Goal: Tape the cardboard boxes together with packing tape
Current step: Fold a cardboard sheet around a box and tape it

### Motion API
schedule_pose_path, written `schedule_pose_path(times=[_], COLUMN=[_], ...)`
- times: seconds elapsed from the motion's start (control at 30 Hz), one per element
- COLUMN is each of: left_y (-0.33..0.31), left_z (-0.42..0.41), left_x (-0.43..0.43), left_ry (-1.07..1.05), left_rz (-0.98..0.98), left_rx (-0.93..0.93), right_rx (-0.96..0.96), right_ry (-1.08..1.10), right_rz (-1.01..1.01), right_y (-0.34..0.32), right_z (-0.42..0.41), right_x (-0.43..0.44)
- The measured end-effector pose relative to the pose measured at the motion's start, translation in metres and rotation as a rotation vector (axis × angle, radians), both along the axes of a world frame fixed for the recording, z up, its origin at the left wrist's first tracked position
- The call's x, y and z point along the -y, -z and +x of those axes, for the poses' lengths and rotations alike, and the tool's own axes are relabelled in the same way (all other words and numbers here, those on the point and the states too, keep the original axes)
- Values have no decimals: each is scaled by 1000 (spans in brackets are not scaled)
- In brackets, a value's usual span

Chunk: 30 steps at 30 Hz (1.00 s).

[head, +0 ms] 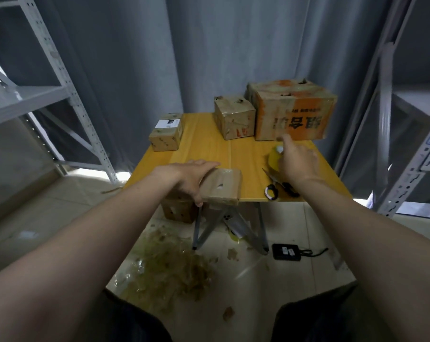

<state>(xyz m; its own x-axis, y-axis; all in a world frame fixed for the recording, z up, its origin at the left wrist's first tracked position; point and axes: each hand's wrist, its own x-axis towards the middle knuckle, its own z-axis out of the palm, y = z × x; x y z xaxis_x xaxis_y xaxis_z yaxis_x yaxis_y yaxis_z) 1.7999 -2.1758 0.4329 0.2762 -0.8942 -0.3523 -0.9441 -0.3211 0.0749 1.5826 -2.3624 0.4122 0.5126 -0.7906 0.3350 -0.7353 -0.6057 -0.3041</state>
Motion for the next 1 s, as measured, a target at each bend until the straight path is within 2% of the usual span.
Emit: schedule_pose_path(times=[0.07,0.13,0.2,0.23,0.33,0.4,0.47,0.57,0.77,0.93,1.0], left_y=[2,4,3,3,-3,-7,-11,-13,-20,-23,-22], left_z=[3,6,6,5,-9,-26,-45,-69,-80,-68,-64], left_x=[2,1,-1,-2,-2,-1,0,-2,-12,-16,-21], left_ry=[-45,-113,-217,-279,-441,-478,-510,-551,-487,-409,-370], left_rz=[-59,-146,-302,-394,-595,-651,-685,-708,-742,-716,-719], left_rx=[-24,-61,-130,-166,-284,-289,-263,-280,-405,-446,-535], right_rx=[-31,36,238,377,719,755,715,757,930,1081,1132], right_ry=[26,26,-7,-20,-1,-12,-24,32,97,58,41], right_rz=[81,27,-17,22,344,560,660,640,515,391,367], right_y=[3,4,-4,-10,-33,-45,-50,-55,-58,-58,-56], right_z=[0,5,14,20,44,61,72,80,72,67,66], right_x=[1,-3,-12,-18,-39,-56,-72,-82,-82,-83,-84])
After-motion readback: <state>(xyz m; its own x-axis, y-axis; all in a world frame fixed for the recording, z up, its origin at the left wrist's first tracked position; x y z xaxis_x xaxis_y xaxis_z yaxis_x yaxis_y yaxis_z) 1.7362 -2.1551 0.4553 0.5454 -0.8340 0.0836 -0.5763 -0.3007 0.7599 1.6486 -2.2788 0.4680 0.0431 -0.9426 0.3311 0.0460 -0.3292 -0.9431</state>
